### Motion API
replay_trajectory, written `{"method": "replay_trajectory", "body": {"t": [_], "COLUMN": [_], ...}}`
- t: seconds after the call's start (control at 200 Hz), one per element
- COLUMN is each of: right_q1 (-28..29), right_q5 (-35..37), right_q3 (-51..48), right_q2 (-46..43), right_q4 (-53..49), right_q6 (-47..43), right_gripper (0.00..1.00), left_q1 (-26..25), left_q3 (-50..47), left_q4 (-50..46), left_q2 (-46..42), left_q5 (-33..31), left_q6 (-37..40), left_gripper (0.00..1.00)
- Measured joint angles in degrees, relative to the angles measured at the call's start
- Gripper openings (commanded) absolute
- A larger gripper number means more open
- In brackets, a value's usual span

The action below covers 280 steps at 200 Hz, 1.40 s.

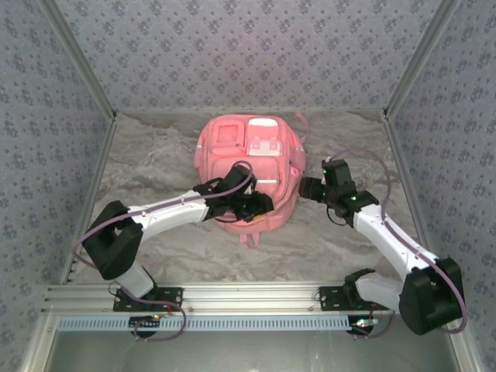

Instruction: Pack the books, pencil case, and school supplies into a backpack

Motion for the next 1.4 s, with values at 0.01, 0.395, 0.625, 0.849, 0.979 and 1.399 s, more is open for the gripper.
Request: {"method": "replay_trajectory", "body": {"t": [0.01,0.395,0.625,0.849,0.979,1.399], "right_q1": [0.02,1.51,1.62,1.62,1.60,-10.47], "right_q5": [0.02,-4.15,-4.28,-0.72,0.52,11.96], "right_q3": [0.00,9.92,3.85,-10.10,-11.85,-24.50], "right_q2": [-0.37,-10.82,-15.87,-11.39,-8.61,3.85], "right_q4": [-0.02,-6.16,10.78,32.83,40.02,57.77], "right_q6": [-0.24,-4.81,-11.04,-21.09,-27.19,-33.83], "right_gripper": [1.00,1.00,1.00,1.00,1.00,1.00], "left_q1": [0.00,0.61,5.46,31.50,45.92,51.52], "left_q3": [0.09,3.39,2.67,-15.65,-26.88,-34.05], "left_q4": [0.00,-10.49,-6.38,9.88,17.03,43.63], "left_q2": [0.04,-18.14,-30.49,-27.19,-23.19,-6.73], "left_q5": [0.02,-8.44,-34.93,-32.89,-30.47,-26.53], "left_q6": [0.31,24.52,42.12,56.52,57.05,58.82], "left_gripper": [0.46,0.98,0.98,0.98,0.98,0.98]}}
